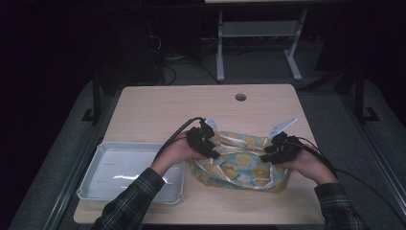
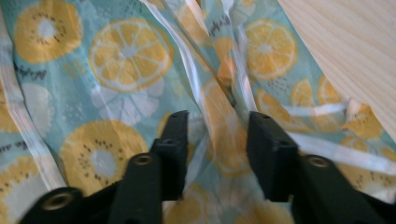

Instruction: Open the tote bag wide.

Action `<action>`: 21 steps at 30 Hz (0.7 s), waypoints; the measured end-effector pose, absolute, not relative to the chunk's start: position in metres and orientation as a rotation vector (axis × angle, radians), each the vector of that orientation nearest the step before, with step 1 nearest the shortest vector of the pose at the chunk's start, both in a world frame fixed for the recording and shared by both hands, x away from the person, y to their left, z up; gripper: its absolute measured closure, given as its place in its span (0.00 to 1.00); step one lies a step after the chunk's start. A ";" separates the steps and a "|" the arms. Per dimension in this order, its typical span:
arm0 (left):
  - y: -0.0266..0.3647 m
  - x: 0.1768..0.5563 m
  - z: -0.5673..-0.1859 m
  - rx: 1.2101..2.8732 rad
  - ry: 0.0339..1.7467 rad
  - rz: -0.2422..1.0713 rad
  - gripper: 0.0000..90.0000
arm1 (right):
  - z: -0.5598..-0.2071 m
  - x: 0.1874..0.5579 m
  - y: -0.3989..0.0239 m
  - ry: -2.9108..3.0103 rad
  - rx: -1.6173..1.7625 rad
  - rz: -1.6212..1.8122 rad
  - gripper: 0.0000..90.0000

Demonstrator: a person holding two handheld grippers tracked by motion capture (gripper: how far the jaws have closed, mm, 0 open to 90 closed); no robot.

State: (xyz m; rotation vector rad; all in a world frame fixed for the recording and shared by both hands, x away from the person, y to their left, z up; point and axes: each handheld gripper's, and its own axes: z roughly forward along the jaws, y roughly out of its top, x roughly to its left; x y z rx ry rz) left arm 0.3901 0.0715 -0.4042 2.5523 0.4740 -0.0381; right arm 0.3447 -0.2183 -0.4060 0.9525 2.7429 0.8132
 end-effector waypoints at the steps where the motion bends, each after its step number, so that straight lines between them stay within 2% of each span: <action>1: 0.072 0.390 -0.404 2.555 0.472 -0.037 0.62 | -0.406 0.344 -0.219 2.744 0.955 0.809 0.71; 8: 0.072 0.389 -0.405 2.575 0.439 -0.018 0.81 | -0.411 0.343 -0.223 2.764 0.945 0.769 0.92; 11: 0.072 0.389 -0.405 2.584 0.428 -0.025 0.92 | -0.411 0.342 -0.224 2.760 0.931 0.756 0.98; 14: 0.072 0.389 -0.404 2.577 0.425 -0.034 0.98 | -0.410 0.341 -0.225 2.757 0.928 0.764 0.98; 21: 0.080 0.387 -0.395 2.526 0.430 -0.060 0.99 | -0.403 0.338 -0.229 2.738 0.922 0.825 0.99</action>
